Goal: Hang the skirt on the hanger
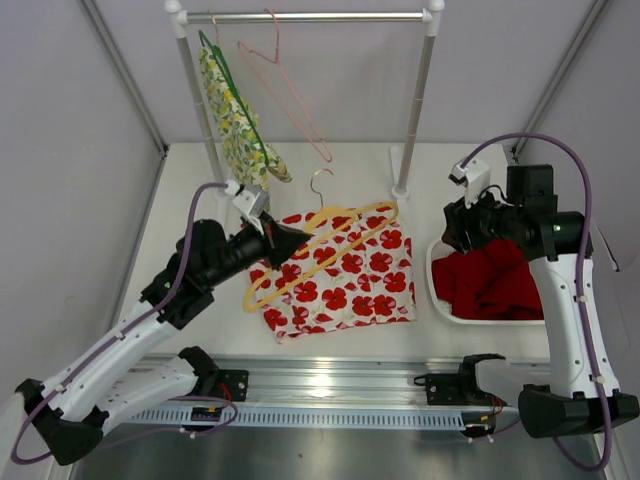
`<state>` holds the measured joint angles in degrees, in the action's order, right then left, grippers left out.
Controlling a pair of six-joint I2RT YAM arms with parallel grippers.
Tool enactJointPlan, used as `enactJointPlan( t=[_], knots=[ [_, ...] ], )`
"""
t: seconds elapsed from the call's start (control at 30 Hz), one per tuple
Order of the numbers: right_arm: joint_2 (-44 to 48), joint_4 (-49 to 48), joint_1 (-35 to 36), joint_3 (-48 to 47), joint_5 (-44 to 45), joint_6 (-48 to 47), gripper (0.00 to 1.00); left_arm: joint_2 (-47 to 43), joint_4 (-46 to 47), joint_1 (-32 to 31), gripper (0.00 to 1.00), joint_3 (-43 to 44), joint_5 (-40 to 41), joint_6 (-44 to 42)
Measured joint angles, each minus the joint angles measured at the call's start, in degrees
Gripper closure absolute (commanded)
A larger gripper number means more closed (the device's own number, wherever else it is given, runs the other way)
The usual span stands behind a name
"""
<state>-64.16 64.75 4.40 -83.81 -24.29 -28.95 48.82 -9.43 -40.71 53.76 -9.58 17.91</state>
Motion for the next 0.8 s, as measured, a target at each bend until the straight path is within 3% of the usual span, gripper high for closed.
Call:
enactJointPlan(
  t=[0.1,0.27,0.6,0.8],
  knots=[
    [-0.11,1.20,3.21,0.74,0.11,-0.15,0.46,-4.07,3.15,-1.51,1.00,-9.60,-1.66,4.35],
    [0.02,0.55,14.60,7.06,2.99,1.16,0.47,-5.55,9.57,-5.40,1.00,-23.17,-4.00,10.84],
    [-2.51,-1.77,17.03,18.51,5.55,3.74,0.47,-4.85,19.04,-9.05,1.00,-28.76,-6.73,15.15],
    [-3.08,-2.16,18.12,20.17,6.69,3.89,0.46,-1.27,24.83,-11.10,1.00,-32.20,-7.69,17.18]
  ],
)
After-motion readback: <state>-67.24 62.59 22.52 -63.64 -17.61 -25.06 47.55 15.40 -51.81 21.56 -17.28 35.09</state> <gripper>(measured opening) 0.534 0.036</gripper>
